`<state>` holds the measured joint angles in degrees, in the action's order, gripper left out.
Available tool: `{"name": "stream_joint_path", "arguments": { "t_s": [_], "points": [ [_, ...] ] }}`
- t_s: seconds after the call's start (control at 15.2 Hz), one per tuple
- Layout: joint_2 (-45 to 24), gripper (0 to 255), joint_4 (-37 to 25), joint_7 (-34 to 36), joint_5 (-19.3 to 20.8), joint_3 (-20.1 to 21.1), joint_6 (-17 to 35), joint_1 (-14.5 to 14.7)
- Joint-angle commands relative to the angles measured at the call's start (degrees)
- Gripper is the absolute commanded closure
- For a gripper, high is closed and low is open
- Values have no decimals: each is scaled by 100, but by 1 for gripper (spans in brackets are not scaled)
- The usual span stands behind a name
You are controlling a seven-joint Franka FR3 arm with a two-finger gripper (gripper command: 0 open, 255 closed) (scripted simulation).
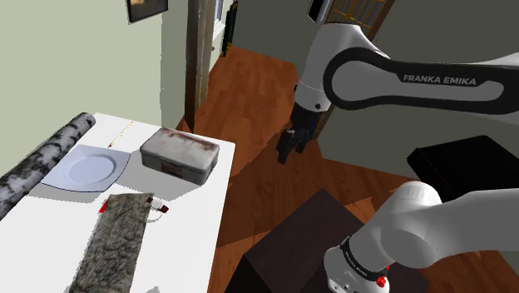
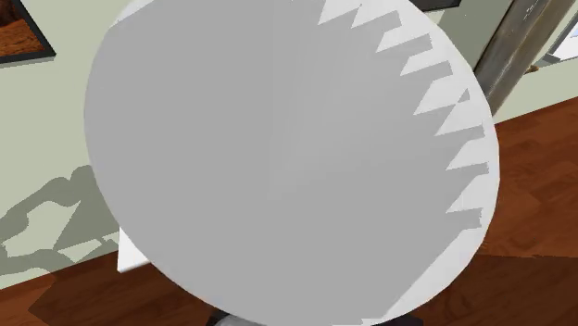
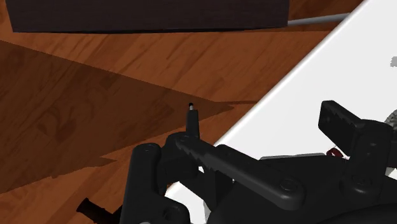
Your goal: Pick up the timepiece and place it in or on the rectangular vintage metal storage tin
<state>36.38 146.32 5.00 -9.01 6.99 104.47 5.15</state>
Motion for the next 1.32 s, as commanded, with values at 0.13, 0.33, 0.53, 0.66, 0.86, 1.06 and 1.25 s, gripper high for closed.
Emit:
{"name": "stream_joint_path", "arguments": {
  "t_s": [0.13,0.33,0.53,0.66,0.86,1.06,1.25],
  "points": [
    [-684,0,-62,294,-130,374,846,130],
    [-1214,0,-152,545,-156,659,1441,203],
    [-1794,0,-317,833,-87,937,2004,245],
    [-2205,0,-468,1056,24,1114,2355,258],
    [-2851,0,-754,1451,310,1353,2830,270],
    [-3524,0,-1111,1927,749,1533,3227,300],
    [-4212,0,-1542,2463,1310,1605,3526,407]
  ]
}}
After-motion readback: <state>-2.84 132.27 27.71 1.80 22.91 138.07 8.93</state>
